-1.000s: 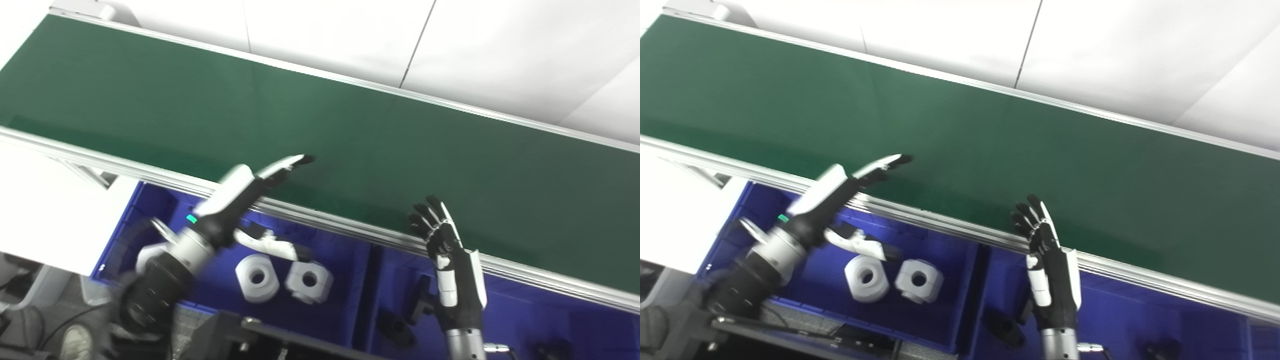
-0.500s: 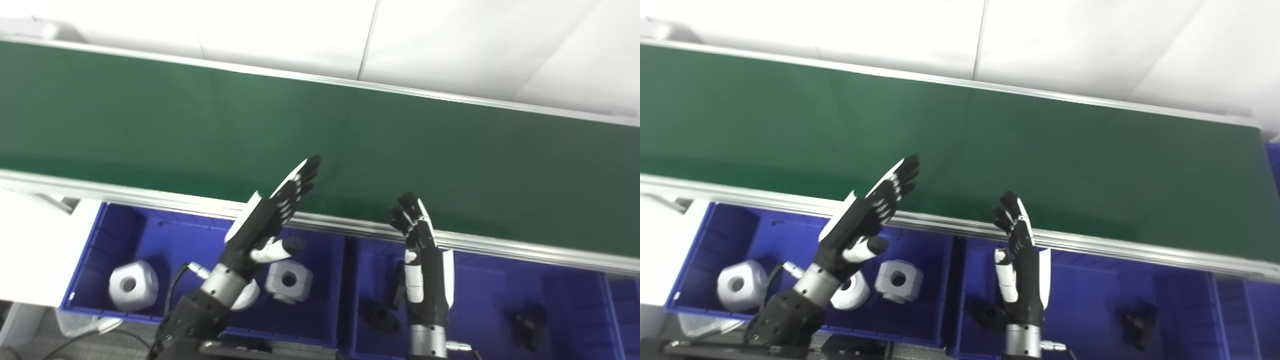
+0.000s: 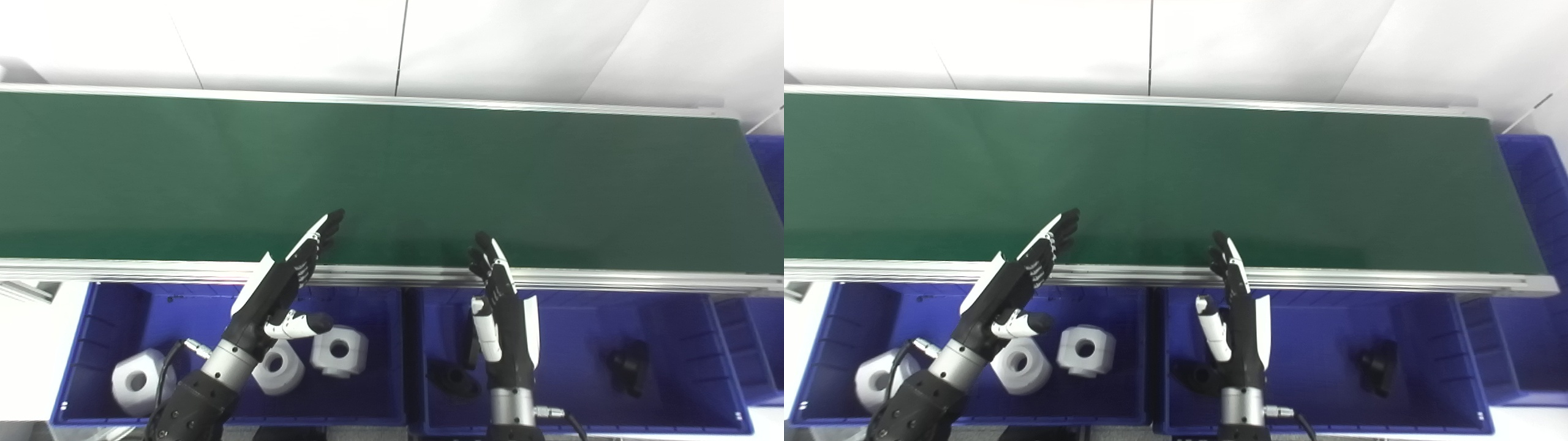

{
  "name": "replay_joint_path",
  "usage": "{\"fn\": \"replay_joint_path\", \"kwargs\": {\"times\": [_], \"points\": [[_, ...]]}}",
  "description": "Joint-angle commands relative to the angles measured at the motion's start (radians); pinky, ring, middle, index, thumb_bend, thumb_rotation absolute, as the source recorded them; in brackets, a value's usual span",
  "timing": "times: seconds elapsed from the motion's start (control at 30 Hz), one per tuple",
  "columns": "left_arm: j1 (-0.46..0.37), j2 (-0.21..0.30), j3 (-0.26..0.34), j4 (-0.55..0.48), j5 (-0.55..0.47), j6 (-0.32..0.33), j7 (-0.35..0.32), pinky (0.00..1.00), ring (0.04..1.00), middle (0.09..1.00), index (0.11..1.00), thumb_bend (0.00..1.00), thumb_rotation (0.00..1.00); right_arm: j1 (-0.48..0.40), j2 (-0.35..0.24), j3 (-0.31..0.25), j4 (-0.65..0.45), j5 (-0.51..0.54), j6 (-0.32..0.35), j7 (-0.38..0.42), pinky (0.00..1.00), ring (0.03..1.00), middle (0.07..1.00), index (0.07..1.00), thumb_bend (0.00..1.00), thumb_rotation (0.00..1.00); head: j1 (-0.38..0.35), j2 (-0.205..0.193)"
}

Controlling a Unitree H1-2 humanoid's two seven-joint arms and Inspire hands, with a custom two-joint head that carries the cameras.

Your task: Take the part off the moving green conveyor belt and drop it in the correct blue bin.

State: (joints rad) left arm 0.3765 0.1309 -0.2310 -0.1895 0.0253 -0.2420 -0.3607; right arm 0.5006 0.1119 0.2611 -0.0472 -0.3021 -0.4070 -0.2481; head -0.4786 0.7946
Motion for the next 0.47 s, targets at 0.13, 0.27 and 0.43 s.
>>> {"fn": "replay_joint_path", "kwargs": {"times": [0.13, 0.27, 0.43], "points": [[-0.005, 0.006, -0.022, -0.027, 0.002, -0.04, 0.017, 1.0, 1.0, 1.0, 1.0, 0.99, 0.75, 0.032, 0.113, 0.105, 0.004, 0.001, -0.053, -0.003, 0.86, 0.887, 0.933, 0.917, 0.73, 1.0, 0.028, 0.002], [-0.006, 0.0, -0.034, -0.018, 0.008, -0.058, 0.023, 1.0, 1.0, 1.0, 1.0, 0.98, 0.74, 0.035, 0.1, 0.102, -0.006, 0.021, -0.054, 0.008, 0.85, 0.884, 0.928, 0.913, 0.73, 1.0, 0.063, 0.001], [0.014, -0.052, -0.038, 0.011, 0.008, -0.114, 0.073, 1.0, 1.0, 1.0, 1.0, 0.95, 0.82, 0.036, 0.065, 0.096, -0.016, 0.039, -0.056, 0.022, 0.86, 0.881, 0.921, 0.917, 0.75, 1.0, 0.115, -0.005]]}}
